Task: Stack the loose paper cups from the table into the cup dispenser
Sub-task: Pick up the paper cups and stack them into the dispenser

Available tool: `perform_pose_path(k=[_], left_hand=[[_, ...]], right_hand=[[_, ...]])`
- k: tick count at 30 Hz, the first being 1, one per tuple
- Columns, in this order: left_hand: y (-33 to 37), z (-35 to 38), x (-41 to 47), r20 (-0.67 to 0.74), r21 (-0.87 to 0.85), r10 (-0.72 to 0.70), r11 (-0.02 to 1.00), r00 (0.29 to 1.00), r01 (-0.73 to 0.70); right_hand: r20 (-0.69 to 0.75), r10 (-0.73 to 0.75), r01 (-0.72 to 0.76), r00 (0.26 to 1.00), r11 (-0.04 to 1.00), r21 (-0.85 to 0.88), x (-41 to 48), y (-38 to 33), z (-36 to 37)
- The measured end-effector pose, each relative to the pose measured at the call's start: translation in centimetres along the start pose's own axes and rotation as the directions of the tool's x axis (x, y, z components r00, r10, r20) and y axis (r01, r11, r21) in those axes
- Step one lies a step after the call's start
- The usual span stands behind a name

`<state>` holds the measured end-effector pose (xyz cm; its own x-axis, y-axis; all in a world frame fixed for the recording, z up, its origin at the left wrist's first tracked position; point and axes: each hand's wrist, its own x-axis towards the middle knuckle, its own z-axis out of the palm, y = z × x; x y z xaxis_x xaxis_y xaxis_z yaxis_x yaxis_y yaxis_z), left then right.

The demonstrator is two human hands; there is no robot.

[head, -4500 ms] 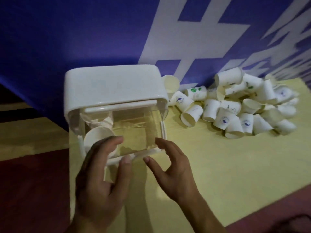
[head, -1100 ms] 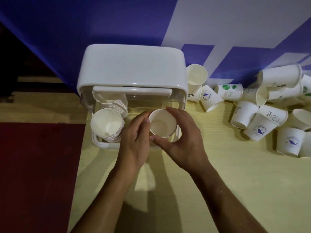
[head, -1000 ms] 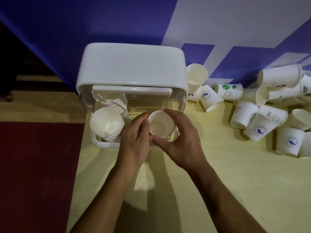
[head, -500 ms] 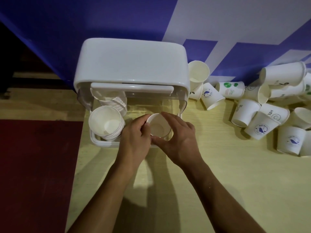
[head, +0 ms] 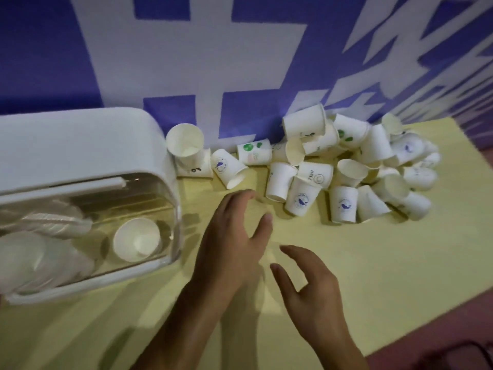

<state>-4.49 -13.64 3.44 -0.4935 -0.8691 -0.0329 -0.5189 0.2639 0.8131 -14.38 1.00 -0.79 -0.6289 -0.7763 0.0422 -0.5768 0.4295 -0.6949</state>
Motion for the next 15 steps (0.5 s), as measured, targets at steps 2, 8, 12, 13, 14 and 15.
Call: perform_pose_path(k=[2, 8, 12, 13, 14, 15], left_hand=[[1.7, 4.3, 3.1, 0.071, 0.039, -0.038, 0.999, 0.997, 0.035], [3.6, 15.1, 7.9, 0.051, 0.305, -0.007, 0.952, 0.999, -0.009], [3.0, 18.8, 8.9, 0.024, 0.533, -0.005, 0.846, 1.000, -0.009], [2.9, 19.3, 9.0, 0.009, 0.571, 0.015, 0.821, 1.000, -0.017], [2.7, 19.7, 9.0, -0.003, 0.593, 0.049, 0.805, 0.999, -0.038], [2.6, 20.0, 9.0, -0.019, 0.594, 0.092, 0.802, 0.996, -0.062]], right_hand=[[-0.046, 0.082, -0.083, 0.996, 0.996, -0.014, 0.1, 2.8, -2.4], [-0.112, 0.291, -0.289, 0.950, 0.957, 0.038, 0.7, 9.9, -7.6], [-0.091, 0.416, -0.410, 0.905, 0.909, 0.078, 2.1, 13.4, -9.0], [-0.073, 0.456, -0.450, 0.887, 0.889, 0.082, 2.8, 14.1, -9.0], [-0.057, 0.491, -0.485, 0.869, 0.870, 0.093, 3.5, 14.6, -8.9], [-0.044, 0.517, -0.511, 0.855, 0.853, 0.102, 4.5, 14.9, -8.8]])
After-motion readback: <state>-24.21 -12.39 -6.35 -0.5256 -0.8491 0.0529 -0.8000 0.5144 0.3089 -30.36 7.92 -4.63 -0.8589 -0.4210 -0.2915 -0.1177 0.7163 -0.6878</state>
